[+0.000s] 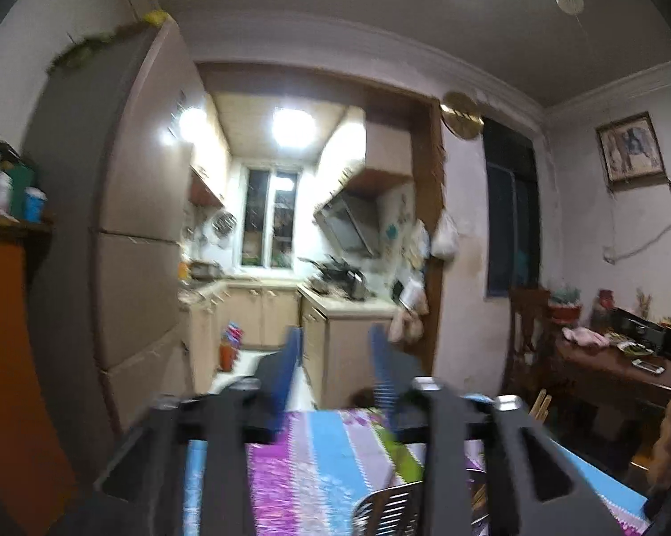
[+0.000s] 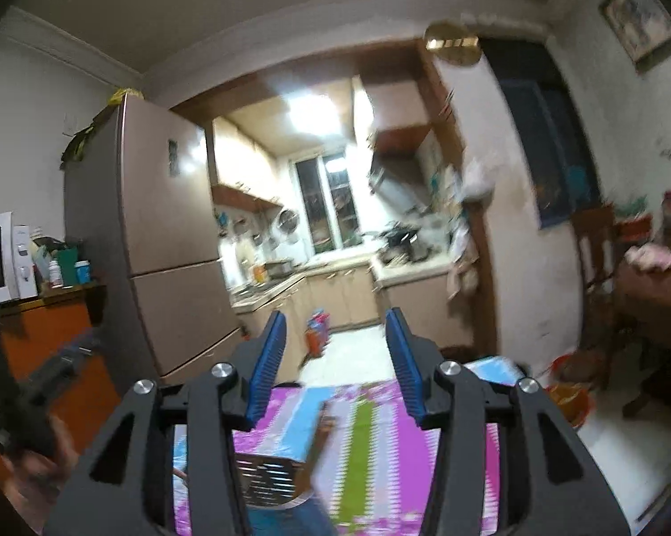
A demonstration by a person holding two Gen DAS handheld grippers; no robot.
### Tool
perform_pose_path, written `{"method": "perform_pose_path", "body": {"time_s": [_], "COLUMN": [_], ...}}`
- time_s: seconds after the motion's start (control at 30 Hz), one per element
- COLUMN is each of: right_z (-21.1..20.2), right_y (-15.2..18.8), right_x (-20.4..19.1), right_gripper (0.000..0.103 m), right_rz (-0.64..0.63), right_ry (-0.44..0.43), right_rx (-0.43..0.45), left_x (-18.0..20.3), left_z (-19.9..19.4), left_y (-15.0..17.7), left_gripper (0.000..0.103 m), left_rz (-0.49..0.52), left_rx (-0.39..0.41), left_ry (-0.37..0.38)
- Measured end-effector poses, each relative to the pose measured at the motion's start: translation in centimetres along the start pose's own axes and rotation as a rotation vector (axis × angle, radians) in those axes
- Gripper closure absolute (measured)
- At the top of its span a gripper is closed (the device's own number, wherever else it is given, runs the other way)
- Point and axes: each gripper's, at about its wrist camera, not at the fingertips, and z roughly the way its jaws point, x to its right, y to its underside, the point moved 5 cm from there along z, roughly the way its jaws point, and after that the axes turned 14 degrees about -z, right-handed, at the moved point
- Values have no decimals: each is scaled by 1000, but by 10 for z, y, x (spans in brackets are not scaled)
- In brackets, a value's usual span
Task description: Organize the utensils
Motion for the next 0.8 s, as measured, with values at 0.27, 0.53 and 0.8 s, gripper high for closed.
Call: {"method": "perform_pose_path", "body": {"time_s": [0.27, 0.53, 0.8], "right_z": [-135, -180, -181], "right_y": [13, 70, 100], "right_x": [12, -20, -61], "right_gripper": [5, 5, 5], "right_rz": [-91, -105, -166], "right_ry": [165, 264, 200], "right_rx": [55, -136, -205], "left_x": [15, 40, 47], "left_z": [-134, -189, -202], "left_y": [7, 74, 118], "left_gripper": [5, 5, 5], "left_rz": [126, 132, 136], "left_rx": [49, -164, -271], "left_ry": [-164, -210, -272]}}
